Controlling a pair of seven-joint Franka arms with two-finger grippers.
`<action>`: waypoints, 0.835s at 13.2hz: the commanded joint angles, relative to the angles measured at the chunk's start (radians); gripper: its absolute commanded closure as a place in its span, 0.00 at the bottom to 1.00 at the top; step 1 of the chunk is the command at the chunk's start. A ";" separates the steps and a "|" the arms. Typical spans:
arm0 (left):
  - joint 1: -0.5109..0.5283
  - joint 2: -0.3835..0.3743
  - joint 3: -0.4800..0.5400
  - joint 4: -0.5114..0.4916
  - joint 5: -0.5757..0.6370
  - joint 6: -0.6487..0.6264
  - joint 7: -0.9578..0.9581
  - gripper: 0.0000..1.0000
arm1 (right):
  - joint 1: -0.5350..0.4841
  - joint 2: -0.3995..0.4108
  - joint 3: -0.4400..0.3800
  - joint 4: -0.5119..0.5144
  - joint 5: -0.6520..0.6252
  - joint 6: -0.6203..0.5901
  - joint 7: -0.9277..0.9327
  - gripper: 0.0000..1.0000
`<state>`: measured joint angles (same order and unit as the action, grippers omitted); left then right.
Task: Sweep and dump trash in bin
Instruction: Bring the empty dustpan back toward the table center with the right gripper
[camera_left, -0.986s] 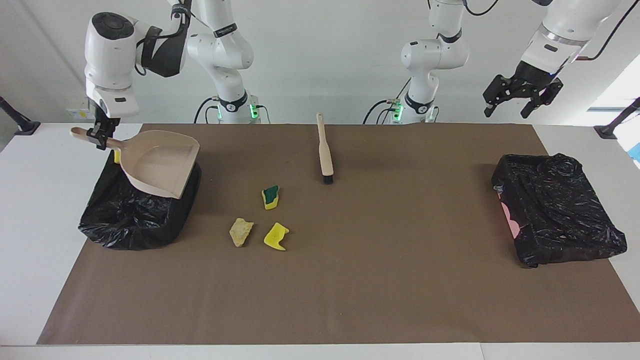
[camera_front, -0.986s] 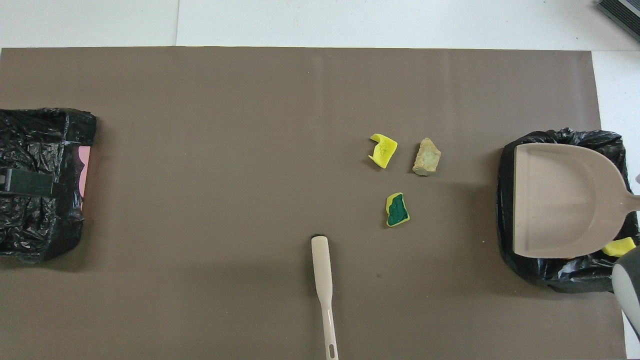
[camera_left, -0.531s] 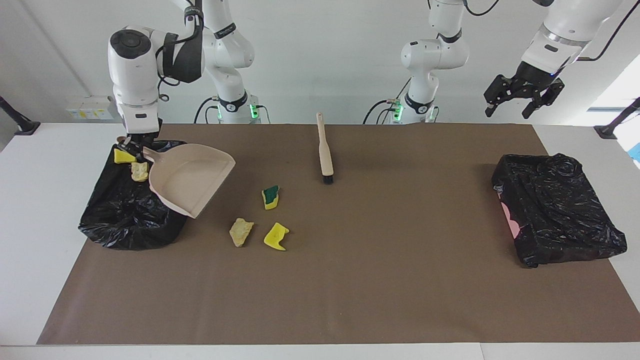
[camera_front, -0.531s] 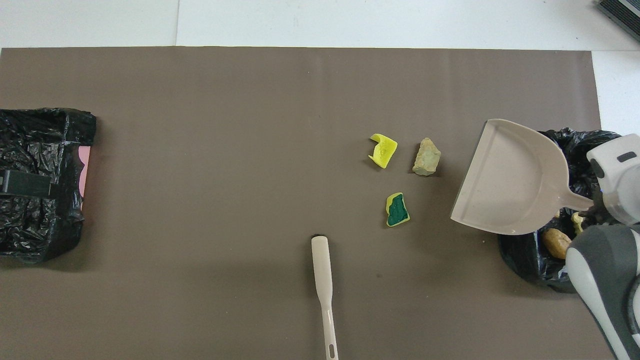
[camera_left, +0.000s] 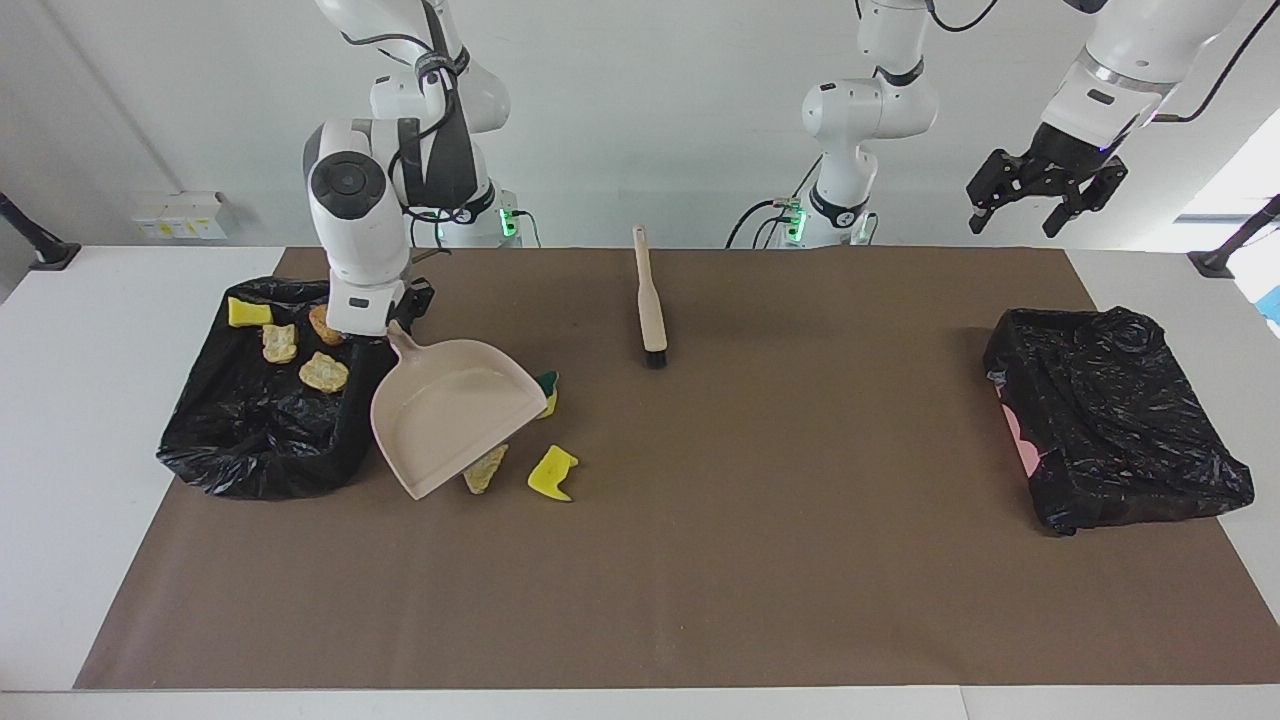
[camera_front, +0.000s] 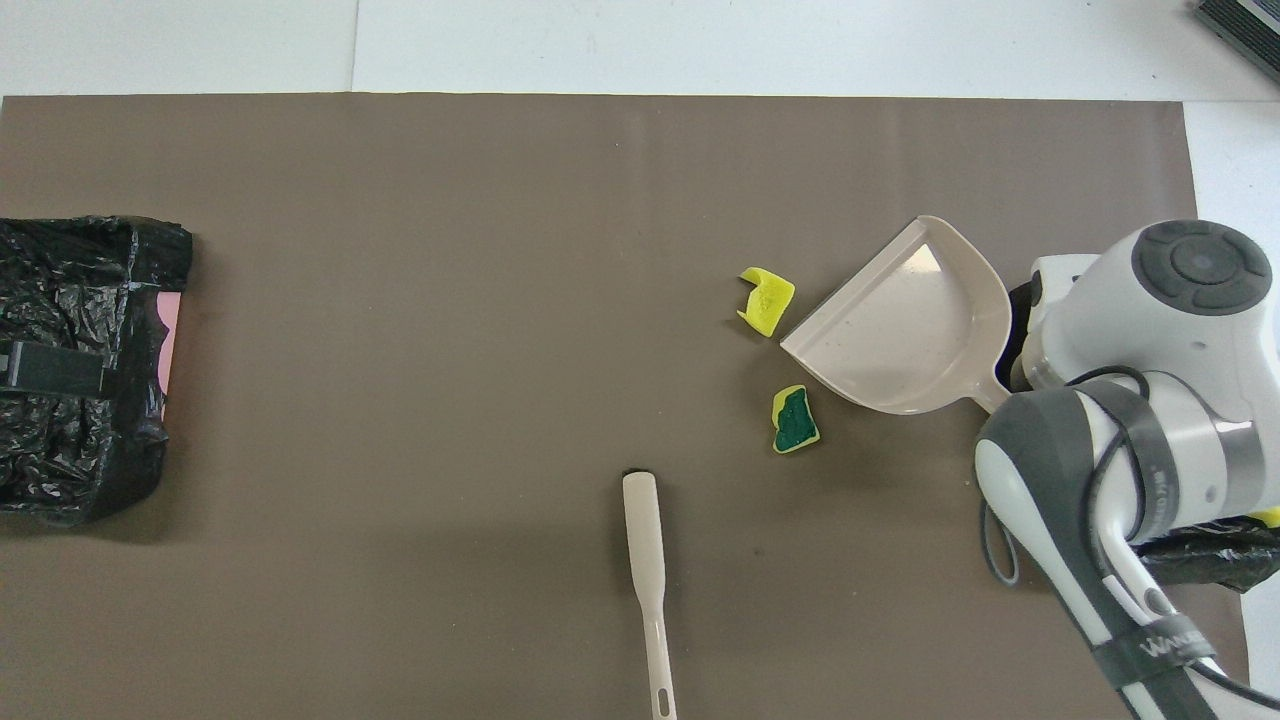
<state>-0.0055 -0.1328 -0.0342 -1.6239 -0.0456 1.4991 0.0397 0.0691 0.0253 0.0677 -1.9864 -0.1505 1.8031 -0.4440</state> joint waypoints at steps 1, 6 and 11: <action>0.009 0.006 -0.006 0.018 0.020 -0.020 0.011 0.00 | 0.072 0.050 -0.002 0.073 0.090 -0.021 0.211 1.00; 0.010 0.006 -0.006 0.018 0.020 -0.019 0.011 0.00 | 0.260 0.182 -0.002 0.204 0.190 -0.013 0.576 1.00; 0.009 0.006 -0.006 0.018 0.020 -0.020 0.011 0.00 | 0.408 0.384 -0.002 0.400 0.273 0.025 0.933 1.00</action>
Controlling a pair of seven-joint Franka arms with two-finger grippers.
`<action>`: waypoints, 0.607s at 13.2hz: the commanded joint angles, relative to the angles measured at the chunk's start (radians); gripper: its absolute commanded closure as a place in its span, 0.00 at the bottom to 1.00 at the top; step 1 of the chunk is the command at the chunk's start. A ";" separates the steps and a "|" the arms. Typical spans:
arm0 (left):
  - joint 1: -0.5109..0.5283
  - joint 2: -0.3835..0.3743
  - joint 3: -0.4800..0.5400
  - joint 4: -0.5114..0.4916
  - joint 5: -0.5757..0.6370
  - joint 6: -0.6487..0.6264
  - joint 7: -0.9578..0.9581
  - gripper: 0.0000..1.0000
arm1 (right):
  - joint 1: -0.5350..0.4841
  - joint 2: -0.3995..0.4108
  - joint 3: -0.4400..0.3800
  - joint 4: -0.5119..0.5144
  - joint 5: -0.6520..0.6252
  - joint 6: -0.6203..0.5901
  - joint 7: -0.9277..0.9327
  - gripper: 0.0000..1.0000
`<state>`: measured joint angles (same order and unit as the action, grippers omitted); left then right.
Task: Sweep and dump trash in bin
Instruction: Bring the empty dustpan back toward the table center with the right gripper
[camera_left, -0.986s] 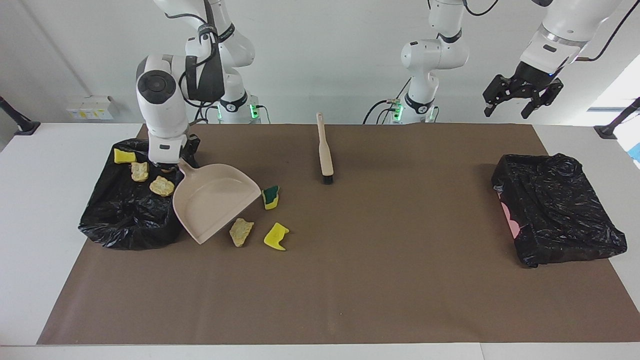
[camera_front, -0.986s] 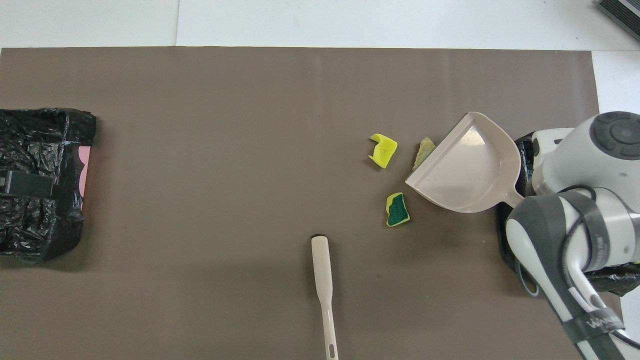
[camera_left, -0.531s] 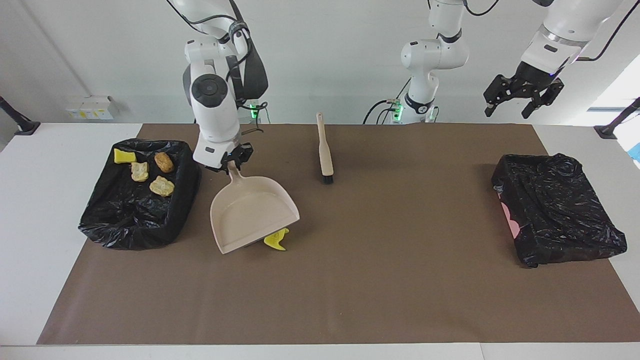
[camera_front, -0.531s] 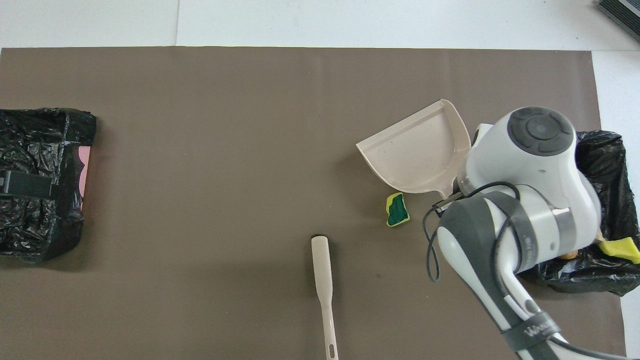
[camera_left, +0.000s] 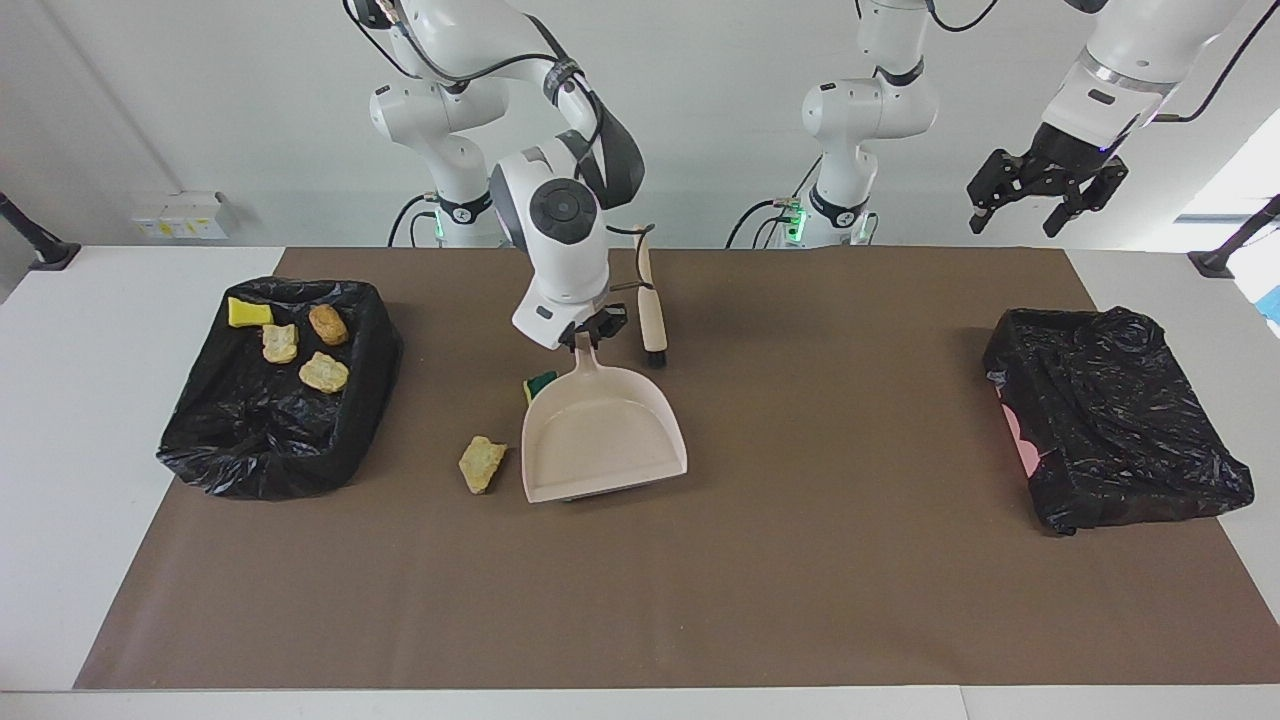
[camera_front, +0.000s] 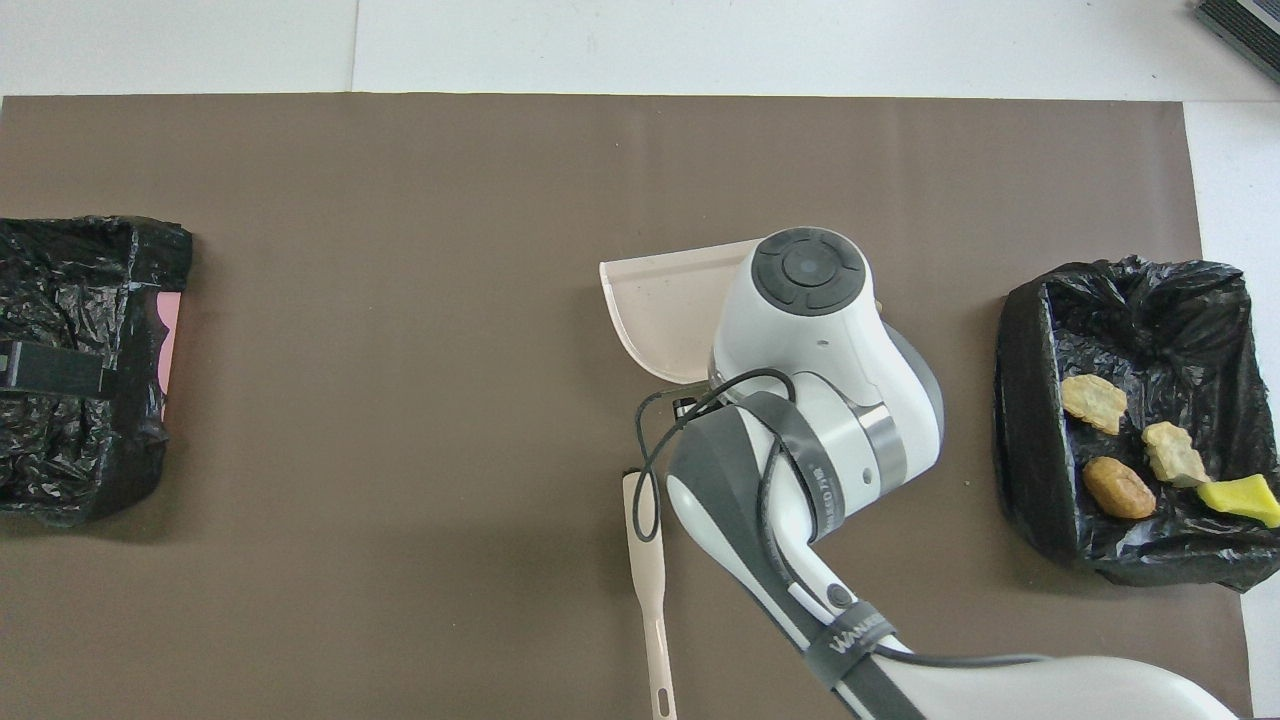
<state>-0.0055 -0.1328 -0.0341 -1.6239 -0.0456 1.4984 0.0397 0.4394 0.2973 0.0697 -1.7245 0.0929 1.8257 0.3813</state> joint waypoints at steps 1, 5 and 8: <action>0.009 0.006 -0.006 0.018 0.019 -0.020 0.011 0.00 | 0.053 0.164 -0.004 0.193 0.046 0.021 0.169 1.00; 0.009 0.006 -0.006 0.018 0.019 -0.020 0.011 0.00 | 0.097 0.315 -0.004 0.362 0.062 0.056 0.278 1.00; 0.009 0.006 -0.006 0.018 0.019 -0.020 0.011 0.00 | 0.088 0.310 -0.004 0.355 0.070 0.069 0.277 0.01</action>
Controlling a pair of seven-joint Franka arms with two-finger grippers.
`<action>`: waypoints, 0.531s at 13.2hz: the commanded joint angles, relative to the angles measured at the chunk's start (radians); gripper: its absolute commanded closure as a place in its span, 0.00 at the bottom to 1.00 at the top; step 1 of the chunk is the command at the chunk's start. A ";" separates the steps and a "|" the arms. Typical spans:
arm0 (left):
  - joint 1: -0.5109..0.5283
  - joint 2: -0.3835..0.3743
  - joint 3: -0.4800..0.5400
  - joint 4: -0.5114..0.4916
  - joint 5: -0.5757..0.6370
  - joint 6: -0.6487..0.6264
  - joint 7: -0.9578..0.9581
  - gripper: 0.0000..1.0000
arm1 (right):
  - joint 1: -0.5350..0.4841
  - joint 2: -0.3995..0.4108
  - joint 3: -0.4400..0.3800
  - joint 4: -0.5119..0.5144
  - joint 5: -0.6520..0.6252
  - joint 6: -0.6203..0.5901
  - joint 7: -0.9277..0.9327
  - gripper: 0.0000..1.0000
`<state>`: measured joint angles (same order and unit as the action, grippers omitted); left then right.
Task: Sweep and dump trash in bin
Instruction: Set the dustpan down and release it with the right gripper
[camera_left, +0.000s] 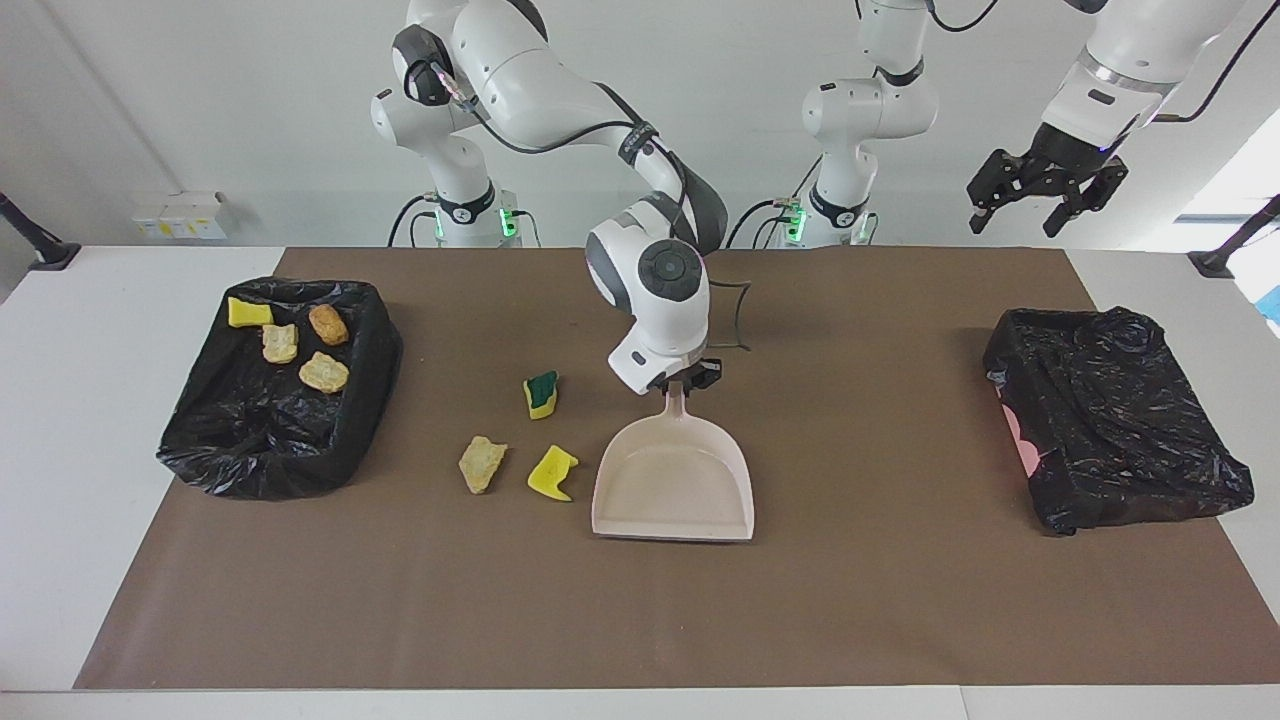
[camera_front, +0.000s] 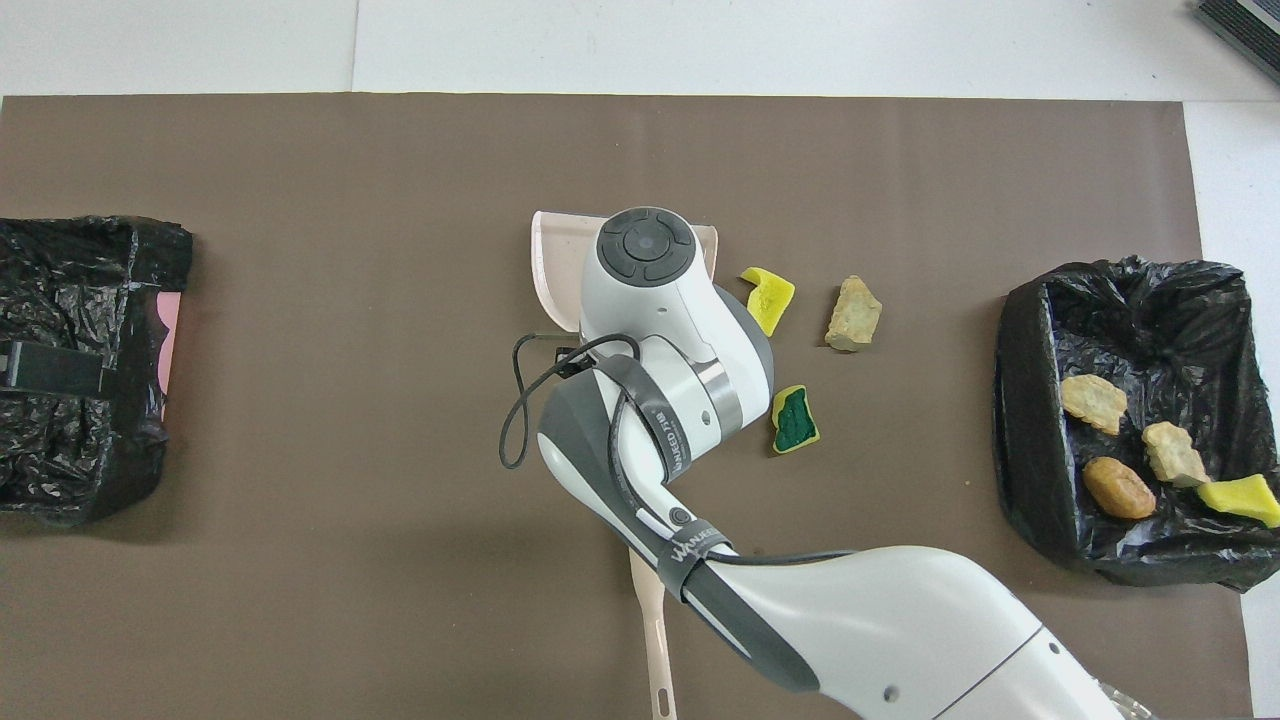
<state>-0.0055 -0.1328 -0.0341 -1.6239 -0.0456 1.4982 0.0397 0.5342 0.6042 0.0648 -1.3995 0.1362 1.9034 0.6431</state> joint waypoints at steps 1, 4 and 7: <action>0.009 0.006 -0.006 0.018 0.019 -0.019 0.011 0.00 | -0.002 -0.003 0.001 0.024 0.025 -0.026 0.015 0.00; 0.009 0.006 -0.006 0.018 0.019 -0.019 0.011 0.00 | 0.004 -0.095 0.001 -0.091 0.025 -0.046 -0.006 0.00; 0.009 0.006 -0.006 0.018 0.019 -0.019 0.011 0.00 | 0.021 -0.228 0.004 -0.246 0.028 -0.058 -0.017 0.00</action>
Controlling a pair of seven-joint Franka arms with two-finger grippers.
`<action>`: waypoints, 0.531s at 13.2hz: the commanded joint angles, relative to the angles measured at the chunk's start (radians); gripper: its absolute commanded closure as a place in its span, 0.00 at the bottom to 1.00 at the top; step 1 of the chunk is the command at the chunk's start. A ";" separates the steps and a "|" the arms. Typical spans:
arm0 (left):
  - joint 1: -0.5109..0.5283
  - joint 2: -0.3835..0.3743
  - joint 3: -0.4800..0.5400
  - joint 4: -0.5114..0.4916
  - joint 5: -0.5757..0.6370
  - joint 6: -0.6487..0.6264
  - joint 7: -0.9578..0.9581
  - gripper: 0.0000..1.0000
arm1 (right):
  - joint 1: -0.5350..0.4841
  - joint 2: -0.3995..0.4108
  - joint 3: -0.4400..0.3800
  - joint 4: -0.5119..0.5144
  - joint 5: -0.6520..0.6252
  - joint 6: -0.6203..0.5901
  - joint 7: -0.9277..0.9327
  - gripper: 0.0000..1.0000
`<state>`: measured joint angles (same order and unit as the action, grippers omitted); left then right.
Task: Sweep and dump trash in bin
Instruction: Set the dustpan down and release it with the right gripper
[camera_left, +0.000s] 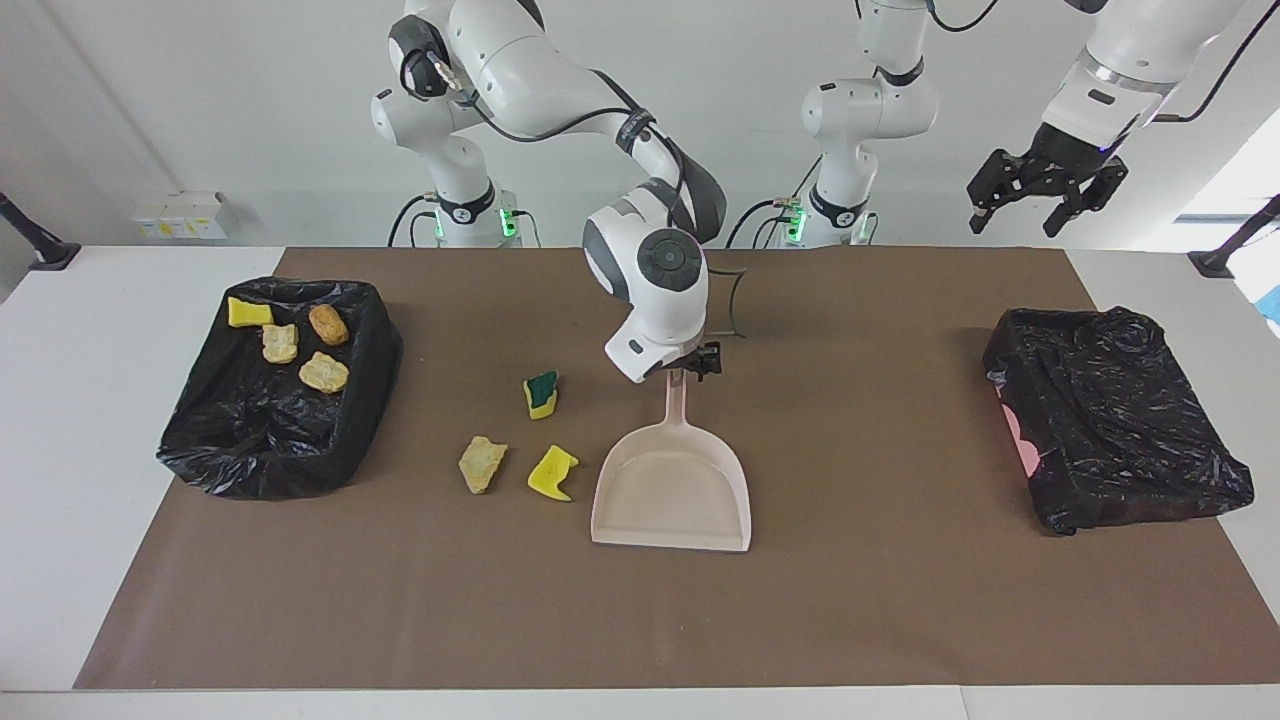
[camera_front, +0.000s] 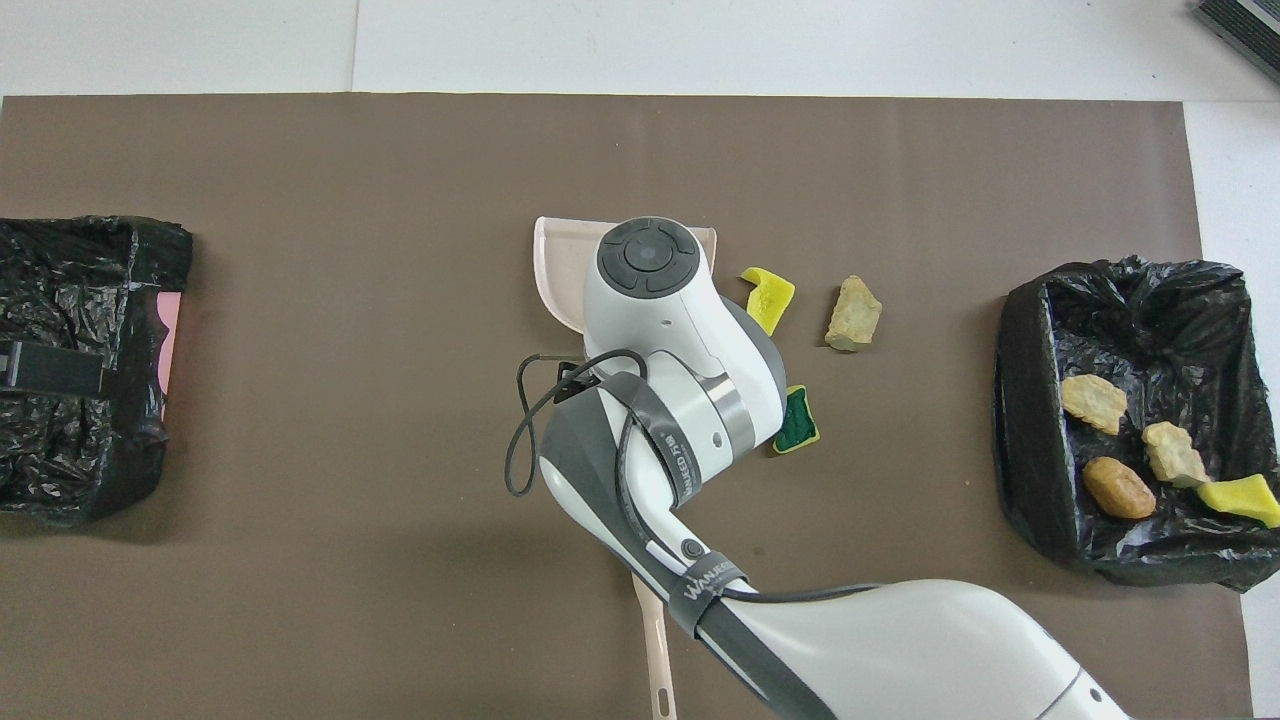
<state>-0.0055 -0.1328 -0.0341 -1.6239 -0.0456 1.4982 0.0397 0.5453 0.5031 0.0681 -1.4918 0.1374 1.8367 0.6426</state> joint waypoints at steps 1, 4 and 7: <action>0.009 0.006 -0.006 0.018 0.019 -0.018 0.011 0.00 | 0.028 -0.176 0.004 -0.218 0.028 0.021 -0.023 0.00; 0.009 0.006 -0.006 0.018 0.019 -0.019 0.011 0.00 | 0.073 -0.296 0.004 -0.352 0.030 0.026 -0.029 0.00; 0.009 0.006 -0.006 0.018 0.019 -0.019 0.011 0.00 | 0.131 -0.400 0.005 -0.519 0.031 0.077 -0.014 0.00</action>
<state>-0.0055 -0.1328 -0.0341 -1.6239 -0.0456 1.4981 0.0397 0.6632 0.1940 0.0746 -1.8642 0.1392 1.8442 0.6392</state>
